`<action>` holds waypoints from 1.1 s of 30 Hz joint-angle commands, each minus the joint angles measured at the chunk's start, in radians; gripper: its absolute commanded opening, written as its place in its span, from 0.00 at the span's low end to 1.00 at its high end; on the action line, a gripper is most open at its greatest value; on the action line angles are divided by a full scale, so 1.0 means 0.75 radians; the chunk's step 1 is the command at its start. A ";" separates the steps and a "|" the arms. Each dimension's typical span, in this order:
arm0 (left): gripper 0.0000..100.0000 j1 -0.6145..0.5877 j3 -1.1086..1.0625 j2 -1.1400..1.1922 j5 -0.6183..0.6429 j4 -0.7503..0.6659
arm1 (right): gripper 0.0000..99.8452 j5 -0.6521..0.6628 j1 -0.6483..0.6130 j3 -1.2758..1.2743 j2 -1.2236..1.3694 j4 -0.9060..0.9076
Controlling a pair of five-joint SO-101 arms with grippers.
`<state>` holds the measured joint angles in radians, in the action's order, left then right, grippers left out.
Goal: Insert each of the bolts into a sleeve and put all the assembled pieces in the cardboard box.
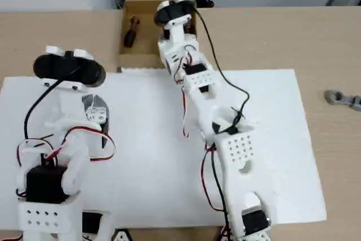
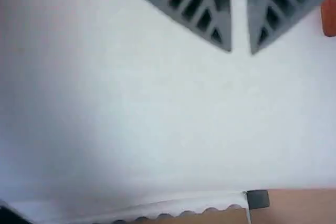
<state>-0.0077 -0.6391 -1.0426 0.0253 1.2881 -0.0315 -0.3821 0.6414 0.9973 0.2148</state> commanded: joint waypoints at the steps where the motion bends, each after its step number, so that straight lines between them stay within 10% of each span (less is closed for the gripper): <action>1: 0.01 -0.004 0.005 -0.006 0.000 -0.002 | 0.14 -0.006 0.034 0.207 0.075 0.062; 16: 0.02 -0.004 -0.069 -0.004 -0.006 -0.004 | 0.22 -0.123 0.048 0.528 0.066 0.543; 23: 0.02 -0.006 -0.069 0.002 -0.008 0.004 | 0.00 -0.123 0.050 0.847 -0.019 0.987; 33: 0.02 -0.006 -0.066 0.002 -0.008 0.065 | 0.01 -0.200 0.087 1.387 -0.077 1.799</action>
<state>-0.0077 -0.6974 -1.0411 0.0253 1.3126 -0.1573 -0.3437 1.5804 1.0710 1.4055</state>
